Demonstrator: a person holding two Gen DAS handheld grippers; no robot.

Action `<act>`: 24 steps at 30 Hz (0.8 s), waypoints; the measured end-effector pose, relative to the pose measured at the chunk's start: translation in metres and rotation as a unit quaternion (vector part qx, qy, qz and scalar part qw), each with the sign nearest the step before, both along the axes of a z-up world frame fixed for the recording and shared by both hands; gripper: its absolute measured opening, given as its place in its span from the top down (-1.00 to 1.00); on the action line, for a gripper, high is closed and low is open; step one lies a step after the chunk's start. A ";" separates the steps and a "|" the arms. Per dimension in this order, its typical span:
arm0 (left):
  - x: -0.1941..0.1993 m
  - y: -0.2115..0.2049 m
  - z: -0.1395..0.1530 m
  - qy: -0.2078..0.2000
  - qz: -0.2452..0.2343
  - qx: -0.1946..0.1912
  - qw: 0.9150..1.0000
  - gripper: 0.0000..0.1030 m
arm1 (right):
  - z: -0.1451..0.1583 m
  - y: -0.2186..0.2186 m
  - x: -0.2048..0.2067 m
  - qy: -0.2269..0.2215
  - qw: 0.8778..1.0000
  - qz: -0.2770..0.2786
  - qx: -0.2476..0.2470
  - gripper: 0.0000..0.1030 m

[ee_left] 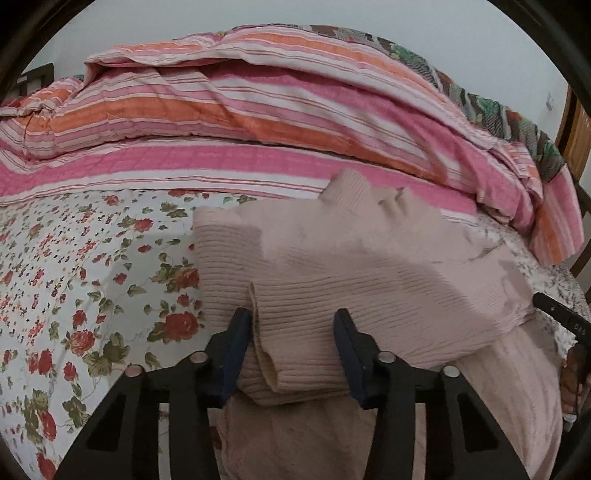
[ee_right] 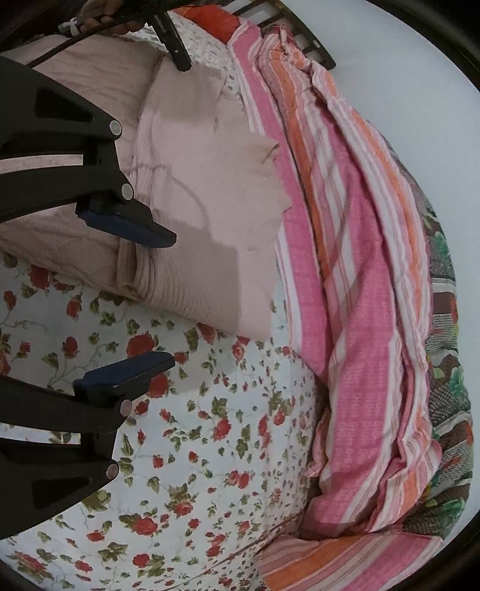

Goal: Fold small clothes

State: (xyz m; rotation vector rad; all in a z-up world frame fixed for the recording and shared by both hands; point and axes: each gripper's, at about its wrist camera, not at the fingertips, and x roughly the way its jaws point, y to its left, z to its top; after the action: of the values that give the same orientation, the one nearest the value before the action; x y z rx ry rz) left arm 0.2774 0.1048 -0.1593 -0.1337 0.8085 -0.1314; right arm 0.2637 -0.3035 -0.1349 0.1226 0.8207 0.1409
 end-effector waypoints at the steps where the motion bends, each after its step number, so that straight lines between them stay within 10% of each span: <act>1: 0.000 0.000 0.001 -0.003 0.002 0.005 1.000 0.39 | -0.001 -0.001 0.001 0.002 1.000 -0.001 0.002 -0.12; 4: -0.001 -0.001 0.005 -0.014 -0.003 0.012 1.000 0.80 | 0.001 -0.002 0.001 0.000 1.000 -0.001 0.005 -0.12; 15: -0.008 0.000 0.042 -0.122 0.023 -0.042 0.991 0.84 | 0.013 -0.006 0.006 -0.024 0.999 -0.010 0.031 -0.12; 24: 0.010 0.003 0.009 -0.024 0.044 -0.001 0.999 0.81 | -0.012 0.000 0.019 0.027 0.999 -0.024 -0.016 -0.16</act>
State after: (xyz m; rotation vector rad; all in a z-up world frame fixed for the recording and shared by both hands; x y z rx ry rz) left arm 0.2875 0.1075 -0.1501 -0.1671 0.7541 -0.0527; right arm 0.2826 -0.3036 -0.1473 0.1160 0.8724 0.0788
